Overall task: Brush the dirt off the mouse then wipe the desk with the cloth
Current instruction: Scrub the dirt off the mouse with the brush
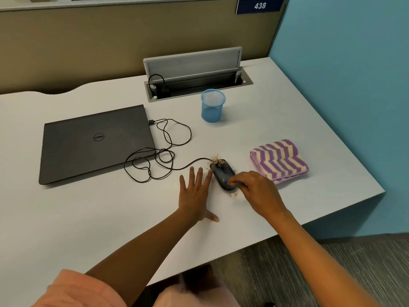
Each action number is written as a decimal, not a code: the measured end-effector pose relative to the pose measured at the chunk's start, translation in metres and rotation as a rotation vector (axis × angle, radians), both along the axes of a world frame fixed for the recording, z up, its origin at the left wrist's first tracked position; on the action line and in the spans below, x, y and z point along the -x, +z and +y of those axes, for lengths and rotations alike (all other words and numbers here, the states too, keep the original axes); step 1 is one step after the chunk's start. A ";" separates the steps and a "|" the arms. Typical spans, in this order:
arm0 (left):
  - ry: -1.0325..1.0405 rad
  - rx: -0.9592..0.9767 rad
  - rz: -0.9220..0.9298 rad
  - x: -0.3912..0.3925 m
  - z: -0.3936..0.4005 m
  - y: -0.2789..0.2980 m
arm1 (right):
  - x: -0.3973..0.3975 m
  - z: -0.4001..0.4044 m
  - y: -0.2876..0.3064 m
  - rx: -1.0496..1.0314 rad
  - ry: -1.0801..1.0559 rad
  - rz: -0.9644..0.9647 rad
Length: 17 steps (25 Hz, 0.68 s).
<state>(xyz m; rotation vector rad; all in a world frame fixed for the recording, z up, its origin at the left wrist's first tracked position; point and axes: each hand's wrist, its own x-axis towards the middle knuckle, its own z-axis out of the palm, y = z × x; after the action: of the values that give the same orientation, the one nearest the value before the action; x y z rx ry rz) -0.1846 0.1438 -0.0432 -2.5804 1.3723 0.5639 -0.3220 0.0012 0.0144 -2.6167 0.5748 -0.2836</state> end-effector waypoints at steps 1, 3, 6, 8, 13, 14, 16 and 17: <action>-0.009 -0.007 0.004 0.000 0.000 0.001 | -0.005 -0.002 0.001 0.001 -0.018 -0.024; -0.030 -0.022 -0.017 0.000 -0.002 0.003 | -0.021 -0.005 0.002 -0.005 -0.051 -0.031; -0.043 -0.030 -0.044 0.000 -0.006 0.004 | -0.029 0.000 0.000 -0.013 -0.013 0.047; -0.030 -0.026 -0.041 0.001 -0.004 0.003 | -0.014 0.005 -0.004 -0.009 0.022 0.052; -0.019 -0.011 -0.018 -0.001 -0.003 0.004 | -0.002 -0.003 -0.003 -0.123 -0.067 -0.064; -0.034 -0.013 -0.030 0.000 -0.004 0.004 | -0.008 -0.006 -0.002 -0.142 -0.107 -0.069; -0.062 -0.024 -0.057 0.002 -0.007 0.005 | -0.012 -0.008 -0.002 -0.130 -0.127 -0.029; -0.069 -0.027 -0.065 0.002 -0.008 0.005 | -0.008 -0.008 -0.004 -0.123 -0.115 -0.002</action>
<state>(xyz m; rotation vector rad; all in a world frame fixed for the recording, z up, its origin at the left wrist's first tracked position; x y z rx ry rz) -0.1867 0.1361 -0.0385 -2.4970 1.4166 0.4803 -0.3137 -0.0063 0.0103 -2.4690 0.7208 -0.2774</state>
